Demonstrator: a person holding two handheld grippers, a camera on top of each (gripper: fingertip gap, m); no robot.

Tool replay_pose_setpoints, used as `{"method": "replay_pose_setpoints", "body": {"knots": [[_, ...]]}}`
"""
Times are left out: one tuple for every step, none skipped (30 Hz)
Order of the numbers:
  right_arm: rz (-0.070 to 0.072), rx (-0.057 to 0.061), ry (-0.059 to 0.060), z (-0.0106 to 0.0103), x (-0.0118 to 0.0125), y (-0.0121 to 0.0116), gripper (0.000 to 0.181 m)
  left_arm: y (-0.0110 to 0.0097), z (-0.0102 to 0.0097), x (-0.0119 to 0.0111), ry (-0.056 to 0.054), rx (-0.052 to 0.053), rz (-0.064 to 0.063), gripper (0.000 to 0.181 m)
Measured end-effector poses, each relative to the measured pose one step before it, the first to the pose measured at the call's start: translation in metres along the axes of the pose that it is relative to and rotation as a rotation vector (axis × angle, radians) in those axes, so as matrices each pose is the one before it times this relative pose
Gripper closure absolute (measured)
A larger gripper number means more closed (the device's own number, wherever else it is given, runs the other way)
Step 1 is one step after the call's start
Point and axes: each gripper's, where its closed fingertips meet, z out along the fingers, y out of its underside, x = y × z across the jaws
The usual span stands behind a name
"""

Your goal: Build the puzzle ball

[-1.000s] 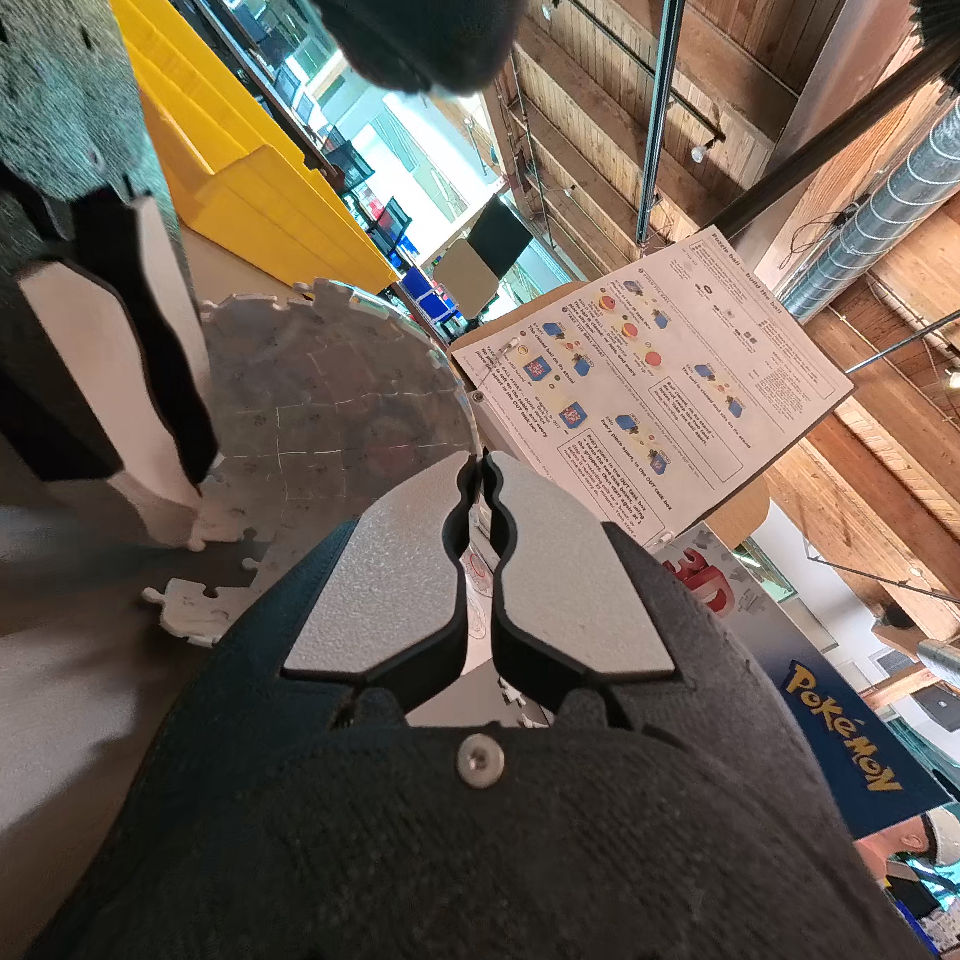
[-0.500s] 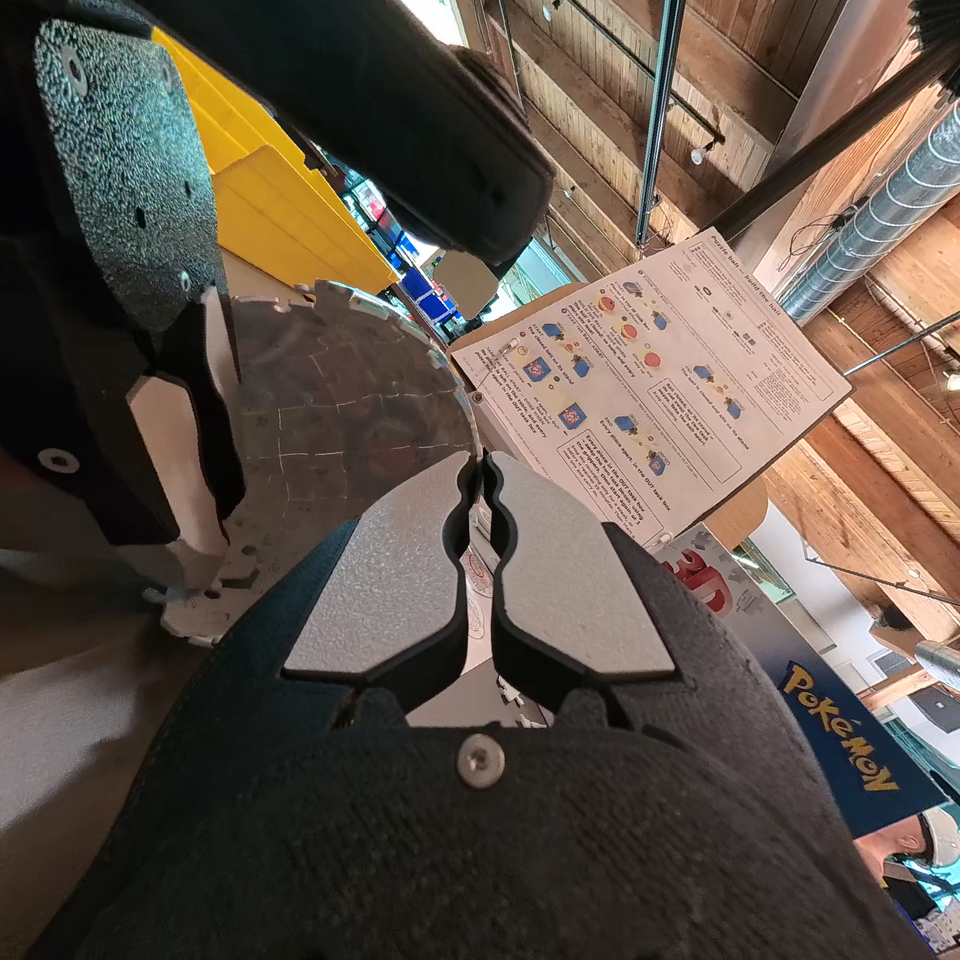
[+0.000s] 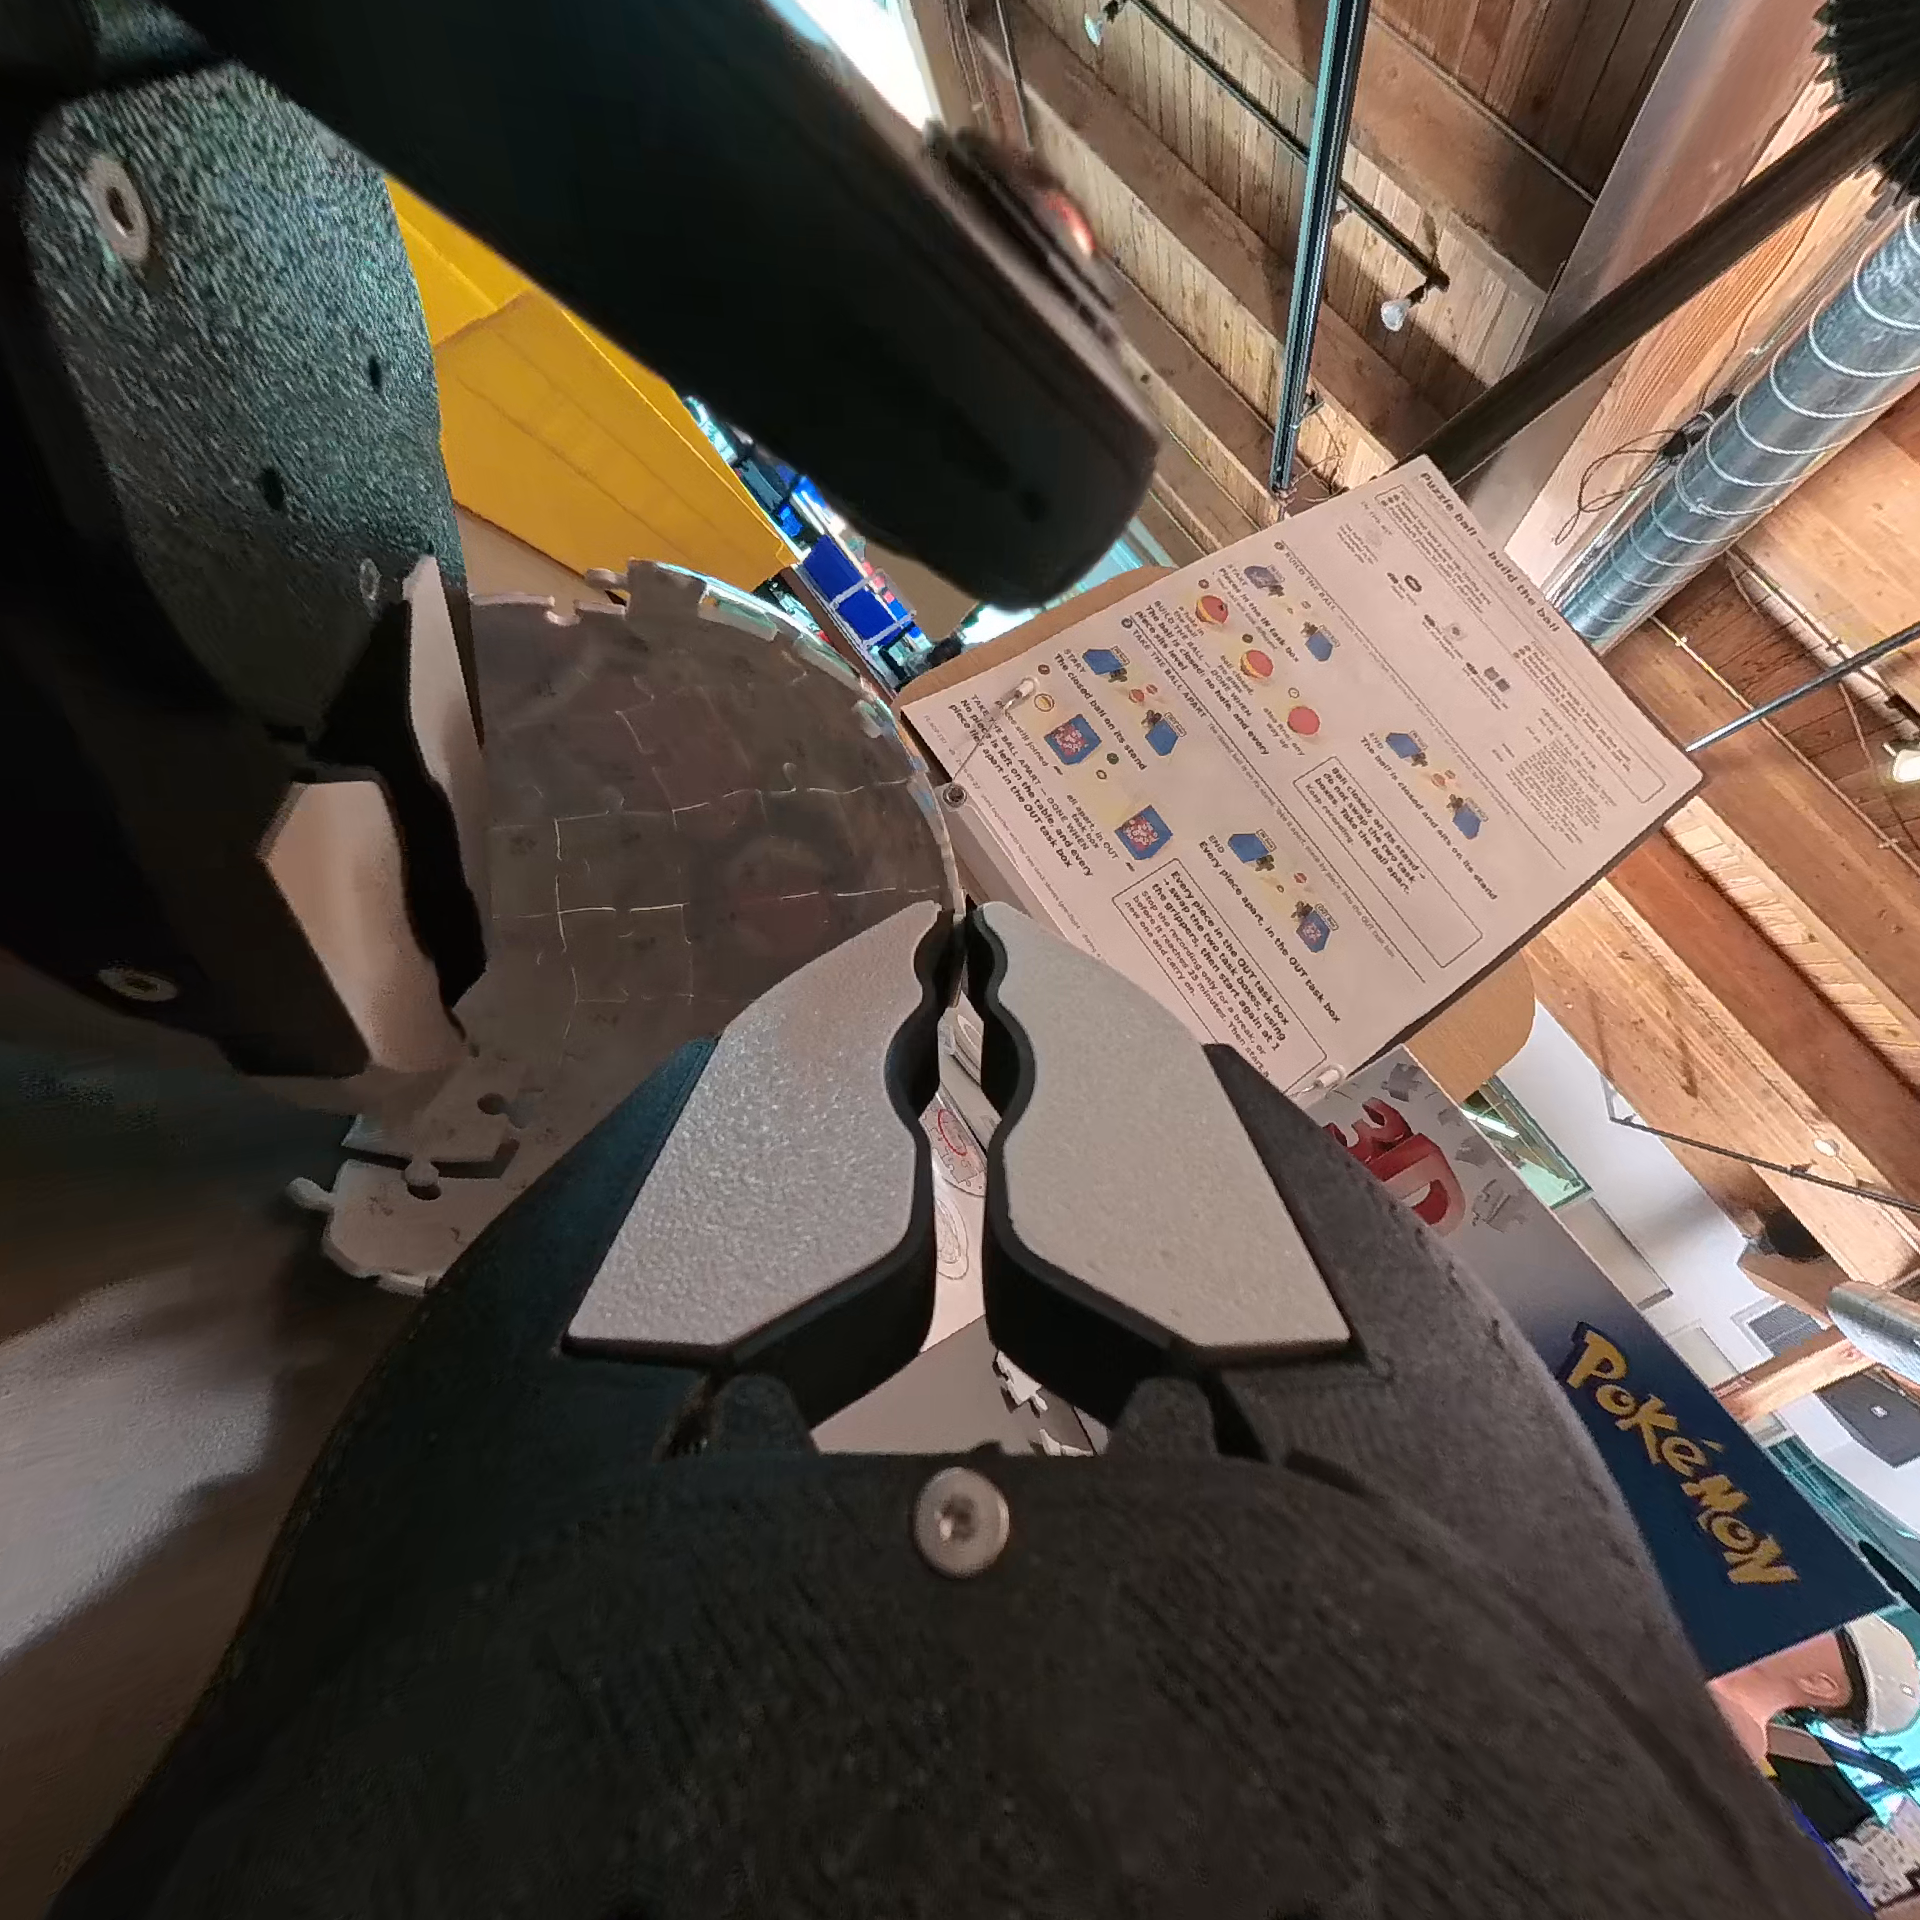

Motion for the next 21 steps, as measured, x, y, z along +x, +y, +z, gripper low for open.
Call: {"method": "replay_pose_setpoints", "body": {"knots": [[0.0011,-0.0007,0.0000,-0.00018,0.00010,0.00012,0.179,0.00036,0.00136,-0.00203,-0.0139,-0.0056,-0.0106,0.167],[0.0014,-0.0003,-0.0002,-0.00003,-0.00004,0.00015,0.179,-0.00039,0.00108,-0.00088,-0.0040,-0.0006,-0.0129,0.169],[0.0007,-0.0009,0.0003,-0.00001,0.00012,0.00029,0.179,-0.00050,0.00077,0.00024,0.0037,-0.0003,-0.0099,0.170],[0.0004,-0.0003,-0.0002,0.00013,0.00001,0.00000,0.179,-0.00096,0.00063,0.00084,0.0060,0.0020,-0.0010,0.170],[-0.0007,-0.0001,0.0002,0.00007,0.00003,-0.00004,0.179,-0.00088,0.00046,0.00067,0.0021,0.0035,0.0084,0.170],[-0.0007,0.0010,0.0000,0.00006,-0.00011,-0.00018,0.179,-0.00066,0.00023,0.00017,-0.0027,0.0025,0.0153,0.170],[-0.0006,0.0007,-0.0003,0.00000,0.00005,-0.00022,0.179,-0.00038,0.00023,0.00048,-0.0004,0.0022,0.0215,0.171],[-0.0006,0.0003,-0.0001,-0.00006,-0.00008,-0.00004,0.179,-0.00006,0.00001,0.00141,0.0066,0.0015,0.0292,0.175],[-0.0001,-0.0004,-0.0001,-0.00003,-0.00001,0.00005,0.179,0.00009,0.00000,0.00111,0.0040,-0.0011,0.0311,0.177],[0.0006,-0.0005,0.0001,-0.00004,0.00006,0.00017,0.179,-0.00013,-0.00014,-0.00039,-0.0070,-0.0011,0.0214,0.176],[-0.0010,-0.0005,0.0001,0.00003,0.00012,0.00013,0.179,-0.00053,-0.00021,-0.00027,-0.0046,0.0020,0.0100,0.174],[-0.0017,0.0003,0.0008,-0.00006,0.00010,-0.00005,0.179,-0.00126,-0.00045,0.00047,0.0025,0.0076,-0.0030,0.171],[-0.0029,0.0025,0.0015,-0.00011,0.00027,-0.00042,0.179,-0.00145,-0.00086,0.00050,0.0049,0.0097,-0.0108,0.170],[-0.0025,0.0056,-0.0006,-0.00007,-0.00010,-0.00060,0.179,-0.00179,-0.00129,0.00042,0.0053,0.0122,-0.0130,0.170],[-0.0054,0.0124,-0.0057,0.00006,-0.00084,-0.00129,0.179,-0.00153,-0.00153,0.00025,0.0029,0.0141,-0.0146,0.170],[-0.0120,0.0117,-0.0035,0.00004,-0.00055,-0.00114,0.179,-0.00076,-0.00135,-0.00039,-0.0036,0.0121,-0.0171,0.172],[-0.0080,0.0034,-0.0007,0.00038,-0.00006,-0.00028,0.179,0.00056,-0.00083,-0.00078,-0.0094,0.0057,-0.0185,0.174],[0.0031,-0.0041,0.0005,0.00053,0.00002,0.00085,0.179,0.00198,-0.00030,-0.00047,-0.0101,-0.0021,-0.0155,0.176],[0.0074,-0.0042,0.0009,0.00031,0.00024,0.00110,0.179,0.00276,0.00002,-0.00055,-0.0131,-0.0070,-0.0122,0.177],[0.0078,-0.0053,0.0010,0.00004,0.00053,0.00125,0.179,0.00253,0.00044,-0.00032,-0.0120,-0.0065,-0.0105,0.177],[0.0070,-0.0132,0.0021,0.00018,0.00058,0.00226,0.179,0.00147,0.00082,0.00110,-0.0014,-0.0019,-0.0067,0.178]]}}
